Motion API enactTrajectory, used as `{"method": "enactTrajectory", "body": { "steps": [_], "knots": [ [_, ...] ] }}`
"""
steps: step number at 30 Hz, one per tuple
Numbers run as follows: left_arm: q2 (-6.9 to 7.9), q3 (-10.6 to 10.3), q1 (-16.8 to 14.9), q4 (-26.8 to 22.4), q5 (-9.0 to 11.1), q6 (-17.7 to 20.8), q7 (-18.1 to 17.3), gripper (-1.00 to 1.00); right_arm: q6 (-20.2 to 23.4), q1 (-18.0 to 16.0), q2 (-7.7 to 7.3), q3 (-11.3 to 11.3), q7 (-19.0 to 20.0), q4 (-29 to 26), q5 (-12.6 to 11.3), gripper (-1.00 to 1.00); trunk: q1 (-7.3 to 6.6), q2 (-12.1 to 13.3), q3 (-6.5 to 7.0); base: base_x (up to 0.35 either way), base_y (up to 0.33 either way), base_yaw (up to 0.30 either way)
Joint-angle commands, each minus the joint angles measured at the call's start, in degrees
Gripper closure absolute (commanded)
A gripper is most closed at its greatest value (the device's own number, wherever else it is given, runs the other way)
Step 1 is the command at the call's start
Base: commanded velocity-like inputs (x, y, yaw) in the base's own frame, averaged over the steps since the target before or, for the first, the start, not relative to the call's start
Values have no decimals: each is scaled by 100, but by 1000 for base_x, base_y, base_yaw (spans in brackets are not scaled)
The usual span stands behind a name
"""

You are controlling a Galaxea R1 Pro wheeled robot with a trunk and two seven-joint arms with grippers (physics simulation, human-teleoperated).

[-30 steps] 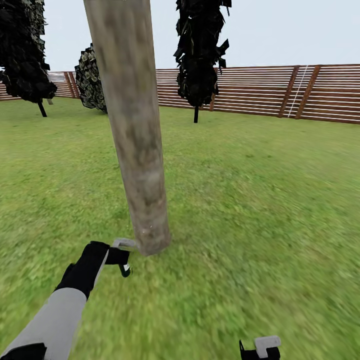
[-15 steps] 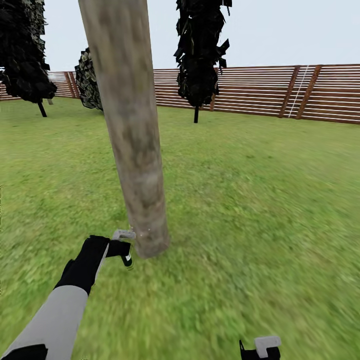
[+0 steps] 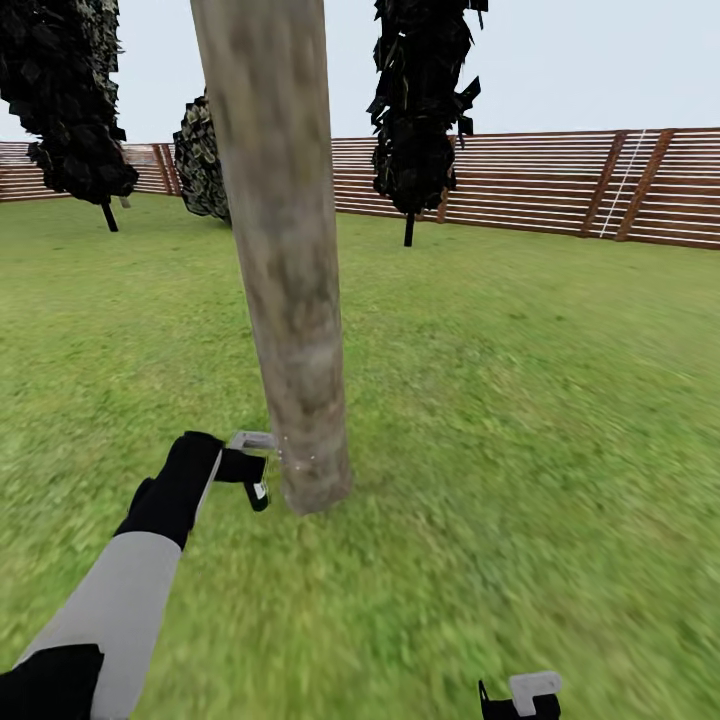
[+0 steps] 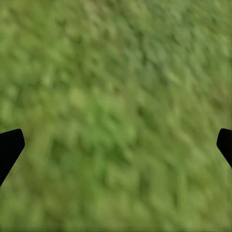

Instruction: In the garden, pick up the pesticide atomizer on the floor and spray pesticide onto both trees until each tree trunk is fully covered.

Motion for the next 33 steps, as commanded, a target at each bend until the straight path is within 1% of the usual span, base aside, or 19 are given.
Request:
{"method": "enactTrajectory", "body": {
  "steps": [1, 2, 4, 7, 13, 17, 20, 23, 24, 25, 26, 28, 30, 31, 33],
  "knots": [
    [44, -4, -3, -4, -30, 34, -61, 100, -6, -3, 0, 48, -37, 2, -11, -100, -1, -2, -5, 0, 0, 0],
    [127, -13, -3, -4, -20, 46, -65, 100, -4, -3, 0, 48, -37, 2, -11, -100, -1, -2, -5, 0, 0, 0],
    [226, -24, 7, 7, -11, 55, -126, 100, -3, -3, -2, 48, -37, 0, -11, -100, -1, -2, -5, 33, -20, 0],
    [200, -34, 20, 21, -27, 86, -310, 100, -2, -3, -6, 48, -37, -2, -11, -100, -1, -2, -5, 188, -126, 0],
    [198, -35, 24, 16, -34, 111, -349, 100, -2, -3, -4, 47, -37, -6, -11, -100, -1, -2, -5, 266, -158, 0],
    [194, -56, 32, -9, -29, 108, -350, 100, -2, -3, -5, 47, -37, -6, -11, -100, -1, -2, -5, -55, -246, 0],
    [218, -160, 29, -35, -41, 111, -350, 100, -2, -3, -3, 47, -37, -6, -11, -100, -1, -2, -5, -116, -127, 0],
    [356, -159, 5, -42, -65, 104, -350, 100, -2, -3, -1, 47, -37, -6, -11, -100, -1, -2, -5, -18, -18, 14],
    [577, -161, 0, -23, -40, 107, -355, 100, -2, -3, -1, 47, -37, -6, -11, -100, -1, -2, -5, -3, -4, 184],
    [646, -163, -1, -8, -28, 109, -358, 100, -2, -3, 0, 47, -37, -6, -11, -100, -1, -2, -5, -2, -2, 218],
    [683, -165, 3, 8, -15, 111, -361, 100, -2, -3, 0, 47, -37, -6, -11, -100, -1, -2, -5, -1, -1, 248],
    [679, -166, 15, 17, -8, 114, -360, 100, -2, -3, 0, 51, -36, -6, -11, -100, -1, -2, -5, -1, -1, 263],
    [401, -169, 22, 30, -15, 130, -346, 100, -9, -3, 0, 55, -37, -6, -11, -100, -1, -2, -5, 0, 0, 109],
    [311, -171, 23, 33, -23, 129, -340, 100, -10, -3, 0, 56, -37, -6, -11, -100, -1, -2, -5, 0, 0, 47],
    [190, -171, 23, 40, -33, 123, -324, 100, -11, -3, 0, 56, -37, -6, -10, -100, -1, -2, -5, 0, 0, 23]
  ]
}}
